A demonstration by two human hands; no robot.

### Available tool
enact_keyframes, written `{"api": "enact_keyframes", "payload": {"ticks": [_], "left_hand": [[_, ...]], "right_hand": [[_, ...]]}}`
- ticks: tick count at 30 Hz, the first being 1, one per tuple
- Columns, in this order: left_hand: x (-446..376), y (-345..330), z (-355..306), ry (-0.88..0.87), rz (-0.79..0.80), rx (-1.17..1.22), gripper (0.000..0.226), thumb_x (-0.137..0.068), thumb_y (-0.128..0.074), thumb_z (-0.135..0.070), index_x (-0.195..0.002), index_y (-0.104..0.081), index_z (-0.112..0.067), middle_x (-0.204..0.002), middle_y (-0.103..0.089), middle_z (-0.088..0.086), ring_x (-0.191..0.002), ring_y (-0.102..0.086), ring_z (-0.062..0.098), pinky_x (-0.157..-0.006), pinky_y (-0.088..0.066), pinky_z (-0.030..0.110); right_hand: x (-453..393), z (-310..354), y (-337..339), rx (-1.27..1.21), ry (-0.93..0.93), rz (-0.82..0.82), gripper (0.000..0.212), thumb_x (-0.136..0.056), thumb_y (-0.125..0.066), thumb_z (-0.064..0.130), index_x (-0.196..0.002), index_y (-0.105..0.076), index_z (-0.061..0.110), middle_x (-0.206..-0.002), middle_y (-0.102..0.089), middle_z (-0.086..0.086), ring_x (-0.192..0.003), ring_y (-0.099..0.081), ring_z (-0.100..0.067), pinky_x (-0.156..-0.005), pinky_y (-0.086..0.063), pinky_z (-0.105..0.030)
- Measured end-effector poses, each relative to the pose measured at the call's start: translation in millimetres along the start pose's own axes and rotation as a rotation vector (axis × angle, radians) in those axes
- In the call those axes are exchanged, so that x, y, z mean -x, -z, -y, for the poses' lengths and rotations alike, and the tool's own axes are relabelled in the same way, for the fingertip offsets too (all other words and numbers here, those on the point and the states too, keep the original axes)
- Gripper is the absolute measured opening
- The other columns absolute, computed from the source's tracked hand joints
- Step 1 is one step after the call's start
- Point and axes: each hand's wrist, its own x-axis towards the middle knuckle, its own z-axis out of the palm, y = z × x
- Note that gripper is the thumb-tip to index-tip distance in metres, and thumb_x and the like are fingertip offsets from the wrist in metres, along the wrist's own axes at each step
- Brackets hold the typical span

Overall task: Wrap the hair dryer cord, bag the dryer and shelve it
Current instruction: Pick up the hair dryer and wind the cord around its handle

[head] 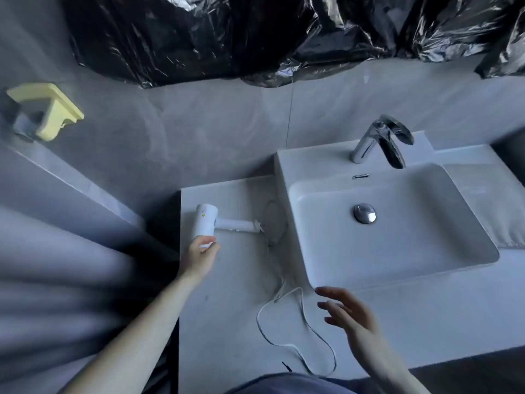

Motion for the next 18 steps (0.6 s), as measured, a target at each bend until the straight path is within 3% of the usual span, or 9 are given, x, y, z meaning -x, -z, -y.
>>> {"api": "enact_keyframes", "payload": {"ticks": [3,5,7,11,15,18], "left_hand": [[-36.3,-2.0,-4.3,0.009,-0.115,-0.230,0.052,-0.087,-0.073,-0.028,-0.136,-0.062,-0.016,-0.137,-0.060,0.017,-0.118,-0.059,0.036,-0.088,-0.048,0.035],[-54.5,-4.2,-3.4,0.038,-0.166,-0.363,0.067,-0.080,-0.075,-0.032,-0.141,-0.055,-0.015,-0.142,-0.053,0.017,-0.129,-0.051,0.041,-0.100,-0.049,0.043],[-70.2,-7.6,5.2,0.139,-0.149,-0.419,0.077,-0.074,-0.077,-0.038,-0.141,-0.049,-0.015,-0.144,-0.051,0.014,-0.130,-0.050,0.041,-0.102,-0.049,0.047],[-89.2,-6.6,11.3,0.230,-0.070,-0.372,0.077,-0.071,-0.082,-0.040,-0.131,-0.045,-0.009,-0.135,-0.058,0.014,-0.114,-0.063,0.041,-0.084,-0.055,0.041],[-83.8,4.7,6.7,0.212,-0.017,-0.361,0.068,-0.078,-0.081,-0.035,-0.129,-0.048,-0.005,-0.129,-0.061,0.015,-0.093,-0.062,0.035,-0.056,-0.043,0.031],[-56.6,20.2,7.0,0.186,-0.047,-0.262,0.059,-0.079,-0.081,-0.030,-0.122,-0.050,-0.003,-0.120,-0.065,0.017,-0.084,-0.063,0.034,-0.052,-0.043,0.029]], "right_hand": [[-16.5,6.0,-7.5,0.004,-0.021,0.023,0.029,-0.089,-0.069,0.034,-0.114,-0.080,0.024,-0.117,-0.082,0.009,-0.114,-0.075,-0.014,-0.094,-0.056,-0.031],[-25.2,5.0,-10.0,0.032,-0.046,0.018,0.019,-0.094,-0.071,0.028,-0.111,-0.080,0.026,-0.118,-0.082,0.010,-0.112,-0.076,-0.015,-0.092,-0.056,-0.031],[-29.9,-2.0,-9.1,0.079,-0.086,0.019,0.016,-0.097,-0.071,0.021,-0.106,-0.081,0.029,-0.115,-0.083,0.009,-0.108,-0.077,-0.016,-0.091,-0.058,-0.032],[-28.0,-16.1,-4.8,0.186,-0.148,0.021,0.025,-0.101,-0.067,0.003,-0.106,-0.080,0.023,-0.107,-0.084,0.010,-0.104,-0.078,-0.026,-0.087,-0.059,-0.031],[-18.6,-21.5,-2.2,0.220,-0.166,0.017,0.025,-0.100,-0.068,0.003,-0.107,-0.078,0.024,-0.102,-0.085,0.012,-0.099,-0.080,-0.022,-0.082,-0.057,-0.025],[-8.1,-21.2,-2.1,0.220,-0.130,0.007,0.025,-0.099,-0.067,0.002,-0.107,-0.078,0.024,-0.102,-0.085,0.012,-0.097,-0.080,-0.021,-0.076,-0.057,-0.021]]}}
